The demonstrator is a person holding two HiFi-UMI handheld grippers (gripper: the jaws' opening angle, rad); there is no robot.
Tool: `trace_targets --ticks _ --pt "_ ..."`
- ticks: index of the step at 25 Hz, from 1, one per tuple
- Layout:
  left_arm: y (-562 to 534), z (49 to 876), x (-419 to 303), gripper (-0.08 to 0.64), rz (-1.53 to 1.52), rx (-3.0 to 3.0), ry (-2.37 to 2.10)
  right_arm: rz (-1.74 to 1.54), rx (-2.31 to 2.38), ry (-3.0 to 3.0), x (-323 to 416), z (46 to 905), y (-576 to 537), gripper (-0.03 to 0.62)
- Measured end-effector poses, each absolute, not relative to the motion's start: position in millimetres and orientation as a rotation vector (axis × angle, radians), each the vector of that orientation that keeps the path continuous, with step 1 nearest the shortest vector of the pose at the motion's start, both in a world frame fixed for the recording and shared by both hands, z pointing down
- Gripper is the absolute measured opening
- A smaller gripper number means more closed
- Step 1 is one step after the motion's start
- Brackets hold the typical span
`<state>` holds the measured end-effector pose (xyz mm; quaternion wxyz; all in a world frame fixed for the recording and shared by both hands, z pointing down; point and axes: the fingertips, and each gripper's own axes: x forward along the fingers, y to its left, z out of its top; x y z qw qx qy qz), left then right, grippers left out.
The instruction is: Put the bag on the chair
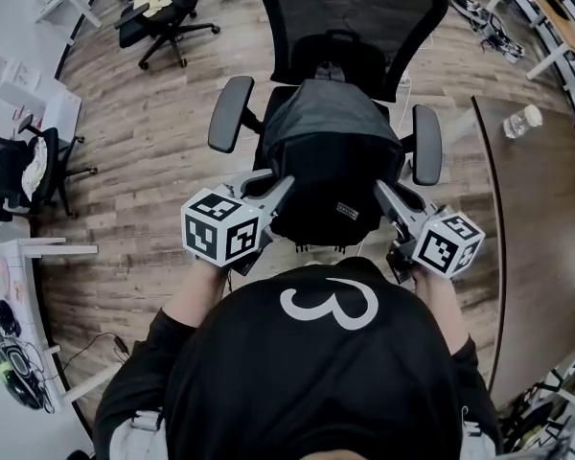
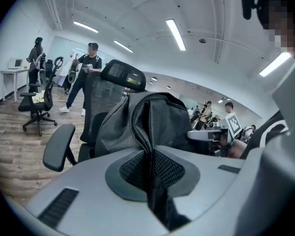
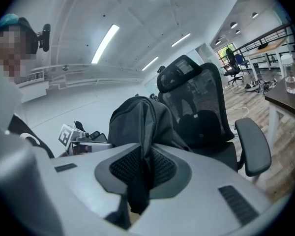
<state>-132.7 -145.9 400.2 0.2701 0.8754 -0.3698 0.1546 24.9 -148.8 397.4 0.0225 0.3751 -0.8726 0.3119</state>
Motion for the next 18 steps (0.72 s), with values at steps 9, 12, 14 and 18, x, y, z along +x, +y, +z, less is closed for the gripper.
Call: trace_targets --ticks 9,12,14,18 --pt "-183.1 386.5 -120.6 0.043 0.420 2.383 -0.997 0.930 1.179 -2.723 36.5 382.9 -187.1 0.066" --pt "-197.0 386.8 -114.1 0.043 0.430 2.374 -1.001 0.948 1.172 -2.720 42.9 384.3 -201.7 0.066" --pt "-213.2 389.1 -107.3 0.043 0.434 2.361 -1.006 0.965 1.162 -2.718 49.8 387.1 -217.8 0.066" --pt "-241.9 397.8 -95.7 0.043 0.448 2.334 -1.013 0.991 1.146 -2.707 61.3 395.0 -245.1 0.066"
